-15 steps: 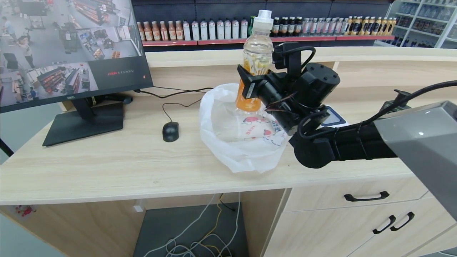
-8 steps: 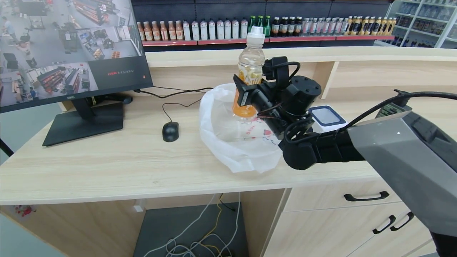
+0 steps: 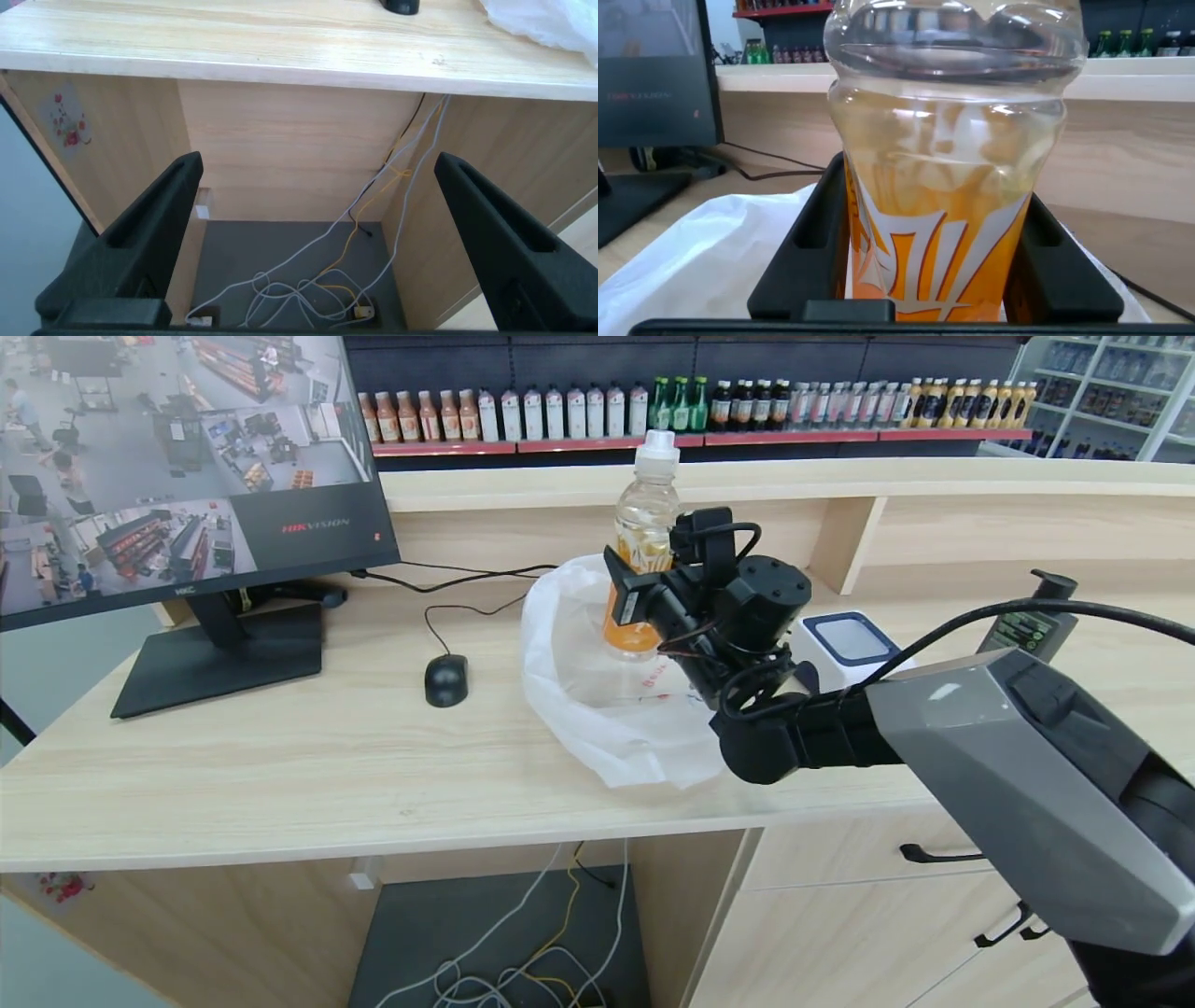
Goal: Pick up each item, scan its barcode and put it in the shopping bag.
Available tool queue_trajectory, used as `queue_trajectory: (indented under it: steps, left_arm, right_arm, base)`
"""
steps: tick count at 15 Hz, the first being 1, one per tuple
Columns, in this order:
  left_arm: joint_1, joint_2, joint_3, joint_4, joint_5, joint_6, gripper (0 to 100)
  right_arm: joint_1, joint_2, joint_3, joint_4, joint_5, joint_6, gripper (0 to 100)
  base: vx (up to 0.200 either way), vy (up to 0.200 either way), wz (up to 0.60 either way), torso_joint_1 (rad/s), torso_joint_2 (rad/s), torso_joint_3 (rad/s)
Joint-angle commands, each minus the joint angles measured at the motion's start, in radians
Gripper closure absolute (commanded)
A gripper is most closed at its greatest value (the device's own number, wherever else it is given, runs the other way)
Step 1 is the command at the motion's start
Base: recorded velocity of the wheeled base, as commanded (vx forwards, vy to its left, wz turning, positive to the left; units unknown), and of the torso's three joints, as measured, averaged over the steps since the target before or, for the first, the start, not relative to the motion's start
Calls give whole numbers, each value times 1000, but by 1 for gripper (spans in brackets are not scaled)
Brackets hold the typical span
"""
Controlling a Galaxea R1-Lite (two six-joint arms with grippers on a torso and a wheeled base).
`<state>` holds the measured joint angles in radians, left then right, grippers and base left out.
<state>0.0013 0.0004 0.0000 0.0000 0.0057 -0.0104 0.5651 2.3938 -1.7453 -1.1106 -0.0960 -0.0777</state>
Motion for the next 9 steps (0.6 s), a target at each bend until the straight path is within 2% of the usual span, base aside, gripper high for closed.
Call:
queue_trajectory:
  steps: [1,9]
  left_arm:
    - [0,0,0,0,0,0,0]
    - [0,0,0,0,0,0,0]
  right_arm:
    - [1,28,-6,-1,-1,1,100]
    - [-22,64,-5,-6,-1,1,100]
  base:
    - [0,0,0,0,0,0]
    - [0,0,0,0,0,0]
